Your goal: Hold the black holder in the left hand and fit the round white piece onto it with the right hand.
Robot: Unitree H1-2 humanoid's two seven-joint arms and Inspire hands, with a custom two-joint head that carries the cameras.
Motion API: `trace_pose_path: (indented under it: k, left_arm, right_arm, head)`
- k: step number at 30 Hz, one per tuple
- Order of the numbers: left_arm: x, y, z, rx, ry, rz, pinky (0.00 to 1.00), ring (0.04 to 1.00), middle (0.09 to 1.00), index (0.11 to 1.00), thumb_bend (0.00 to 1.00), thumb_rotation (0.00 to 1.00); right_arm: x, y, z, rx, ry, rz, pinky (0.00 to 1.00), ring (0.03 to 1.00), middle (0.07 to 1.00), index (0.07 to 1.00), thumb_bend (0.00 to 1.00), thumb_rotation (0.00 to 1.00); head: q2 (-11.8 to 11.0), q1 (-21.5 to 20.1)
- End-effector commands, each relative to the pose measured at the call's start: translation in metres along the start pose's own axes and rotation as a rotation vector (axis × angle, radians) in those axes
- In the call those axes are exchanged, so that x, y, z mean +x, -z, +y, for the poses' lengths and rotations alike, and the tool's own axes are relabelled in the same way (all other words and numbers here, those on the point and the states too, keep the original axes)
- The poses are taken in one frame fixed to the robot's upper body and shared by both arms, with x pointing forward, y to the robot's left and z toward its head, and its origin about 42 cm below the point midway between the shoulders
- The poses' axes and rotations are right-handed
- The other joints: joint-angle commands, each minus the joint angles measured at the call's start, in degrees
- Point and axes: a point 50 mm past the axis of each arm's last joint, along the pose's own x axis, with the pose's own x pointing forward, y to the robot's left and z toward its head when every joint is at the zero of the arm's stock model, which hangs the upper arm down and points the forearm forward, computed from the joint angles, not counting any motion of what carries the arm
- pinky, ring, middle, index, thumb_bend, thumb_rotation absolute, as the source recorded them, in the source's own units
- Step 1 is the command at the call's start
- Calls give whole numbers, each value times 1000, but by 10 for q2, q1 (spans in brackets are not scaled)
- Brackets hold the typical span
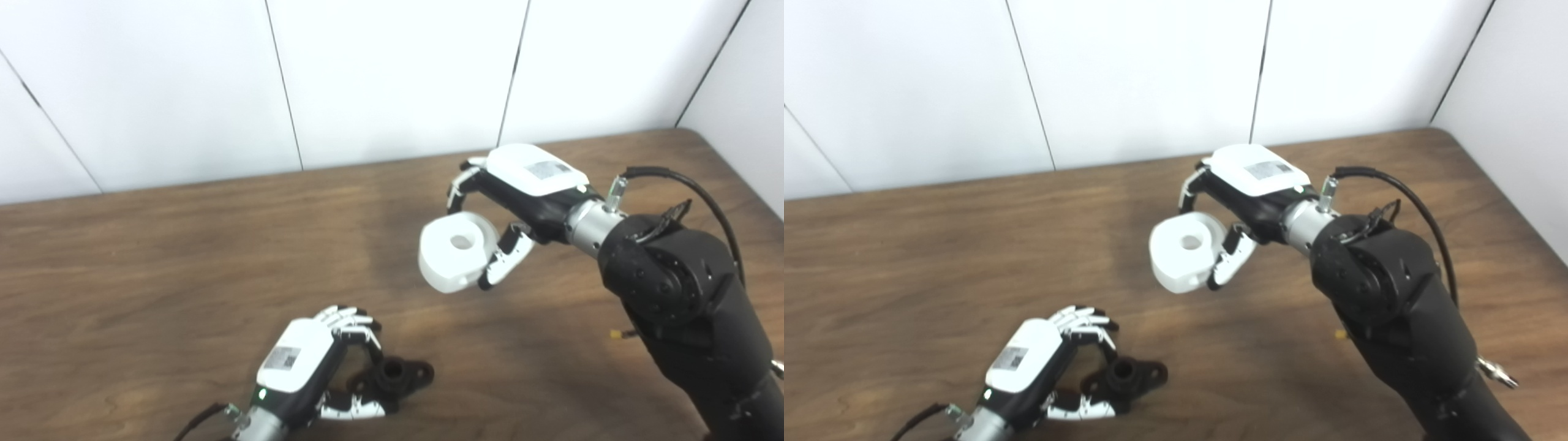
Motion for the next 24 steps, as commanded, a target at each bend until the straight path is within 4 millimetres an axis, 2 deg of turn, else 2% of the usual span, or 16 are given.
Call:
trace_pose_path:
  k: [1, 5, 11, 24]
  left_arm:
    - [-9, 13, -23, 2, 169, 101, 866, 847, 772, 487, 521, 52]
    - [-7, 12, -19, -2, 173, 107, 876, 850, 775, 487, 521, 52]
    - [-5, 12, -15, -2, 168, 96, 855, 844, 773, 487, 522, 54]
    - [-1, 6, -11, 6, 176, 100, 855, 844, 775, 487, 522, 54]
  right_arm:
    - [-4, -10, -12, -35, 64, -39, 806, 927, 786, 483, 525, 133]
    - [-6, -18, -12, -38, 63, -75, 789, 915, 783, 482, 525, 133]
    - [-9, -30, -12, -46, 55, -113, 783, 916, 780, 482, 525, 133]
    - [-18, -47, -9, -45, 2, -192, 763, 930, 784, 482, 525, 134]
  head:
    - [7, -2]
    - [28, -4]
    - [44, 0]
    - [65, 14]
